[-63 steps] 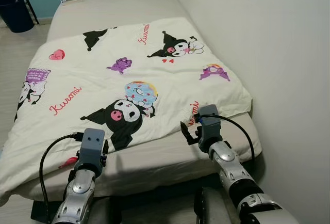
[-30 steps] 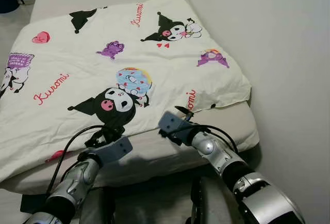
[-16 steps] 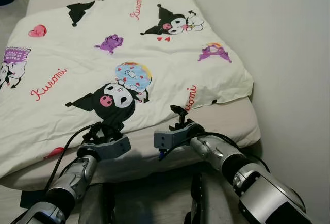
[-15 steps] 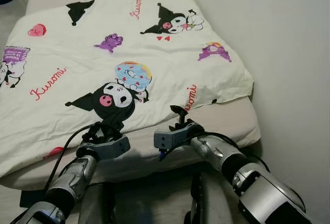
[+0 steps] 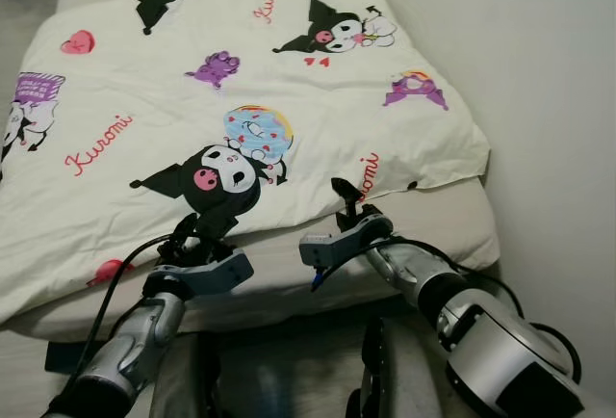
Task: Clean up the room
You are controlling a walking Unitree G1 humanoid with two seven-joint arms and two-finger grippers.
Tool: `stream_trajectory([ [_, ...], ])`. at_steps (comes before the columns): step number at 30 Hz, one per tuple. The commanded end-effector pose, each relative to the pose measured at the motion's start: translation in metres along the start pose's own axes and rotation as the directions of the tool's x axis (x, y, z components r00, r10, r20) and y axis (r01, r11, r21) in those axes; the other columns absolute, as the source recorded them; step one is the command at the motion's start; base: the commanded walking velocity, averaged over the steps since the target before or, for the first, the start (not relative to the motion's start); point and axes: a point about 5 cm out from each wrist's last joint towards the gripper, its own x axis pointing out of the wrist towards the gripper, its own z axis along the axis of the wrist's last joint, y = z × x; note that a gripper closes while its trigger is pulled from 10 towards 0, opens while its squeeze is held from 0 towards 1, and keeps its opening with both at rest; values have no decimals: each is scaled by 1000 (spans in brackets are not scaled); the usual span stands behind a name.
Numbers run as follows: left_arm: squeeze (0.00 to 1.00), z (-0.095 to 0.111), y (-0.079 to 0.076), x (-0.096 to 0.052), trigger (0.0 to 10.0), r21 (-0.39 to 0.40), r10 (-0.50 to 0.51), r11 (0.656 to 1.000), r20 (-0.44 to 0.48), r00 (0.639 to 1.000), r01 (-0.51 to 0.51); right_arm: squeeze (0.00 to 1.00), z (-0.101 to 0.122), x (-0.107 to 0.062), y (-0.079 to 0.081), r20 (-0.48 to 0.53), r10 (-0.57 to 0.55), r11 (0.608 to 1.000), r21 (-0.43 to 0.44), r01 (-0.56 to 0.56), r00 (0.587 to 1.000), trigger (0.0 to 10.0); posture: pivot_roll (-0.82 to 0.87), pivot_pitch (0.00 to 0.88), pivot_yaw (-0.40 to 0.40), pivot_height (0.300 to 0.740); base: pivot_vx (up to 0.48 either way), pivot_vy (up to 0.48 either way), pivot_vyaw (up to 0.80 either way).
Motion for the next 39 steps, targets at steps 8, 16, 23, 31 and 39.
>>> stream_trajectory([
  [8, 0, 10, 9, -51, 10000, -6, -45, 999, -10, 999, 45, 0, -9, -3, 4, -20, 25, 995, -100, -27, 999, 10000, 298, 480, -39, 522, 0, 0, 0],
  [16, 0, 11, 24, -76, 10000, 9, -52, 999, -49, 997, 52, 0, -22, -2, -3, -67, 25, 992, -120, -33, 997, 10000, 330, 485, -37, 522, 0, 0, 0],
  [23, 0, 11, 34, -84, 10000, -11, -56, 998, -78, 995, 56, 0, -37, -4, -8, -136, 22, 997, -65, -31, 991, 10000, 323, 481, -36, 522, 0, 0, 0],
  [31, 0, 27, 39, -81, 10000, -155, -98, 984, -35, 995, 92, 0, -32, -6, -1, -126, 60, 997, 64, -52, 990, 10000, 343, 479, -9, 522, 0, 0, 0],
  [39, 0, 30, 77, -76, 10000, -161, -77, 984, -4, 997, 75, 0, -12, -8, 16, -57, 131, 981, 150, -121, 990, 10000, 416, 488, 73, 522, 0, 0, 0],
])
